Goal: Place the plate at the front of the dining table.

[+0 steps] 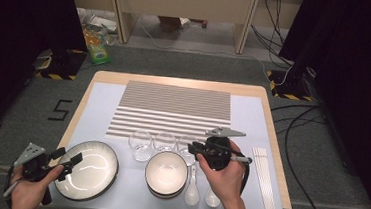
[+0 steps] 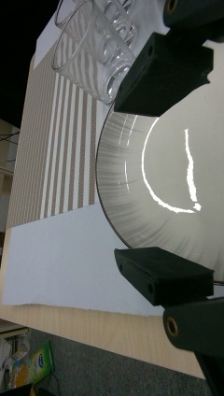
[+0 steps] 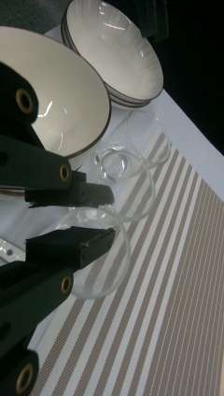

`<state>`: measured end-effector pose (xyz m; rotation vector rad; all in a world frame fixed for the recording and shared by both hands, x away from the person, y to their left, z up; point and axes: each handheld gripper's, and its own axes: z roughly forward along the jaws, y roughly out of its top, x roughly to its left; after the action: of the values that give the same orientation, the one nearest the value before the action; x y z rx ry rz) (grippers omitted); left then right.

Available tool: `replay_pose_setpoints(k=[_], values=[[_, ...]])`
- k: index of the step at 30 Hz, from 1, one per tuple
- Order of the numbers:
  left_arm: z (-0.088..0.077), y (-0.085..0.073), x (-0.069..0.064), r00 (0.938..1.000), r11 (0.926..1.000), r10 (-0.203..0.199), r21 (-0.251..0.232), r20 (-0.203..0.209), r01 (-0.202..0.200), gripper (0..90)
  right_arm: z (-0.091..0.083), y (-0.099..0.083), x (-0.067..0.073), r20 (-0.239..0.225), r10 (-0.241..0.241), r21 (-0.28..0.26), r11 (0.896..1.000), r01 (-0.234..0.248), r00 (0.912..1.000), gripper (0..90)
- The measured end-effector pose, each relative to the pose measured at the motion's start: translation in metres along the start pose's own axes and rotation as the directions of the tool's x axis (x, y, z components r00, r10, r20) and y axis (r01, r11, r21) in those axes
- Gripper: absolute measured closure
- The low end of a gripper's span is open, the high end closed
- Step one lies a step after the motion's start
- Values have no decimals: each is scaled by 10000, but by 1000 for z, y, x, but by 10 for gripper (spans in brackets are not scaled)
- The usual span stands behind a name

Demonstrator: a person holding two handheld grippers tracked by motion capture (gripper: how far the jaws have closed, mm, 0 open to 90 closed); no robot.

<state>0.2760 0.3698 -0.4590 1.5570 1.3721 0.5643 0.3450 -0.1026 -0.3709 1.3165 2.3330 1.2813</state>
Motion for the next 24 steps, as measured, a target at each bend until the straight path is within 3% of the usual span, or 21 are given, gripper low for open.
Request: replay_pose_setpoints(k=[12,24], values=[[-2,1,1,10000,10000,-22,5,-88,22,258,17,8,30,-552,-648,84,9978,653,9964,841],[-6,0,5,9986,9997,238,95,-462,-234,225,38,15,67,-1226,-1332,84,9908,1352,9835,842]])
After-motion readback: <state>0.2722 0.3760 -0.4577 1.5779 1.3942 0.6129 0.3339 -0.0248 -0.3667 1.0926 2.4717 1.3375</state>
